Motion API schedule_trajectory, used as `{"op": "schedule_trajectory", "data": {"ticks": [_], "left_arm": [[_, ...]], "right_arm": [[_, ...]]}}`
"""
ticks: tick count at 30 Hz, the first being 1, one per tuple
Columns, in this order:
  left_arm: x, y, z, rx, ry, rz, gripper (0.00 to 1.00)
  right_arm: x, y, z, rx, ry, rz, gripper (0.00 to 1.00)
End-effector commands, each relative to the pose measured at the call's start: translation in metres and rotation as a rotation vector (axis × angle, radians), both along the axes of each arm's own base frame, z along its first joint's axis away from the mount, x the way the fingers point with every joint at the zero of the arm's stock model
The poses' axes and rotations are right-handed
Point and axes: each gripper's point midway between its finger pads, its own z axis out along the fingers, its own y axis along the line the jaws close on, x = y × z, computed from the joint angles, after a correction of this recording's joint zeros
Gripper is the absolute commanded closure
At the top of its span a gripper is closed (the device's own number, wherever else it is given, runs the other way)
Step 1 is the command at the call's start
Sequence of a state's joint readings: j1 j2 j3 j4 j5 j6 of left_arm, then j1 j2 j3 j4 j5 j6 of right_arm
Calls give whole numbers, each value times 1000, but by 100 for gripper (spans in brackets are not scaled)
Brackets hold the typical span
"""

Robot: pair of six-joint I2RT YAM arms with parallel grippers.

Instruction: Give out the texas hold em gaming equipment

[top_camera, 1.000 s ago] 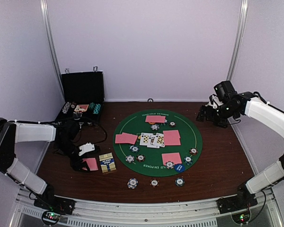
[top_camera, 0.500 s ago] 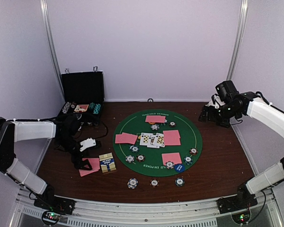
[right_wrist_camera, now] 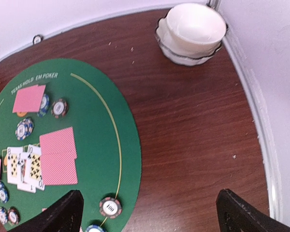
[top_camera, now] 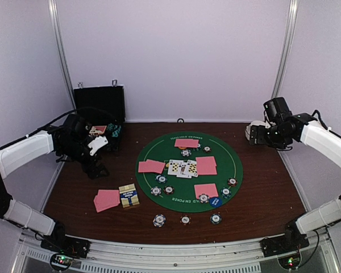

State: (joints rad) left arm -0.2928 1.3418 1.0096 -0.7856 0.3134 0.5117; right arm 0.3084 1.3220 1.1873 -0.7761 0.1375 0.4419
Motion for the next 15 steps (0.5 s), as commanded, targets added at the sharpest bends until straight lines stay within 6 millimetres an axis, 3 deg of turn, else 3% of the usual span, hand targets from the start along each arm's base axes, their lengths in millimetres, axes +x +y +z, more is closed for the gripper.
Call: {"op": "schedule_trajectory", "data": {"ticks": [1,4,6,11,15], "left_arm": [[35,20,21,-89,-142,194,2],[48,31,25,-153,-252,265,2],[59,47,20,-158,-300,347,2],[79,84,4,-222,-364,518,2],[81,99,-7,-285,-408,585,3]], "right_arm": [[7,-40,34,-140,-252,-132,0],[6,-60,35,-232,-338,-198,1],[4,-71,26,-282,-331,-231,1],[5,-74,-2,-277,-380,-195,1],[-3,-81,-2,-327,-521,-182,0]]}}
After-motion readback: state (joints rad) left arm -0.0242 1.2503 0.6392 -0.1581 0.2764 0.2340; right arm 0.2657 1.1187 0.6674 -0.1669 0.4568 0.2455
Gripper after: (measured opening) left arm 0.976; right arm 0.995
